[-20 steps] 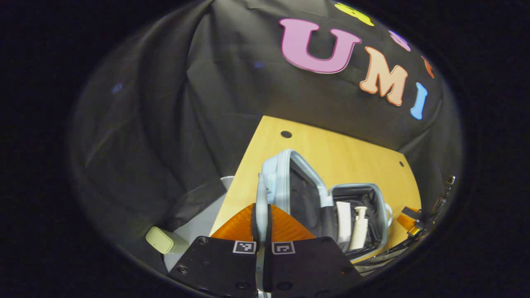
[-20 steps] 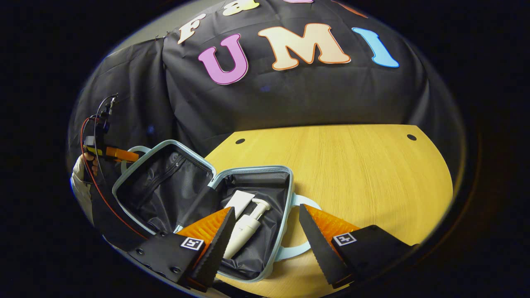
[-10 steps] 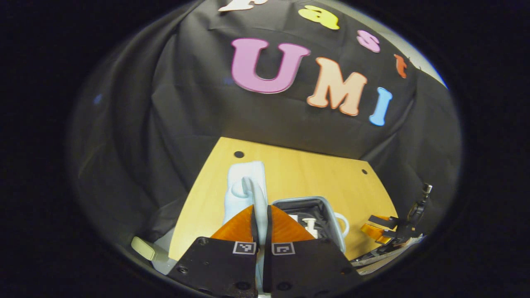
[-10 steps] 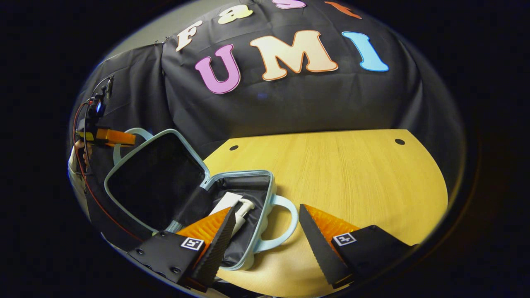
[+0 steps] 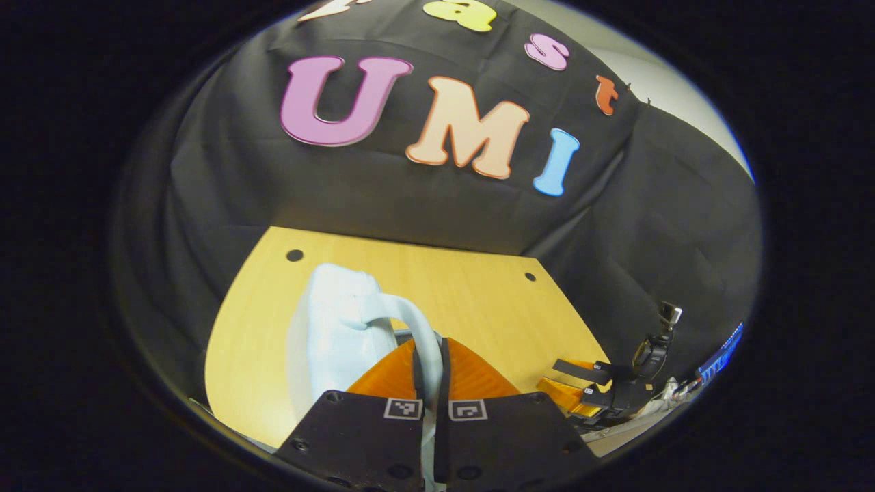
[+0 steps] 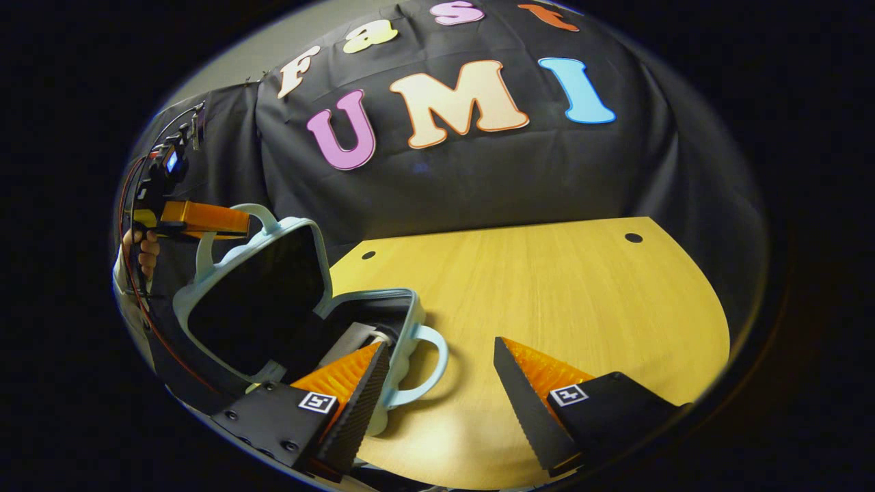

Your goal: First open the suitcase, pack the skin care products into it, and then close the suitcase.

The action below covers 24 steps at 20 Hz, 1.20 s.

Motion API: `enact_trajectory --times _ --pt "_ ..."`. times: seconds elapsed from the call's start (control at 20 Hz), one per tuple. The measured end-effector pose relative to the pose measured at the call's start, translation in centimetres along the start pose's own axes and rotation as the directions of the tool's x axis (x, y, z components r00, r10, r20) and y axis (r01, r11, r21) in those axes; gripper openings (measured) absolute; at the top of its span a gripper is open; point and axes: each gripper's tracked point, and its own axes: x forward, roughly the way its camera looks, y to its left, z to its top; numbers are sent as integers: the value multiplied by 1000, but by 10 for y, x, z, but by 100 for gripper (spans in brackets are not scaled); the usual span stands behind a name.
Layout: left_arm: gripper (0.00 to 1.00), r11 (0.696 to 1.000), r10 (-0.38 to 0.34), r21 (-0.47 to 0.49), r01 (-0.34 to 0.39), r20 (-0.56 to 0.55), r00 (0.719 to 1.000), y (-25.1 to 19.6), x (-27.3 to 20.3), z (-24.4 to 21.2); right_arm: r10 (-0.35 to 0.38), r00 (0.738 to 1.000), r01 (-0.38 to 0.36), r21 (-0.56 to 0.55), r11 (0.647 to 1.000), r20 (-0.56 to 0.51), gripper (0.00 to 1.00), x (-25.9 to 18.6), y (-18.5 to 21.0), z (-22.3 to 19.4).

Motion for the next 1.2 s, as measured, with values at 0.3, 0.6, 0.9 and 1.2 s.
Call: enact_trajectory --times 0.3,0.6,0.9,1.2 --pt "0 999 -20 48 23 -76 997 -37 47 -38 -55 998 55 29 998 16 97 -16 -39 3" --pt "2 993 5 115 18 -199 980 -62 94 -99 -93 996 92 43 995 16 97 -34 -70 1" --pt "5 989 66 142 -29 -260 963 -71 129 -152 -130 992 129 55 990 10 97 -50 -98 -4" --pt "4 986 115 152 -72 -301 947 -66 154 -189 -156 988 156 53 986 4 97 -66 -124 -6"
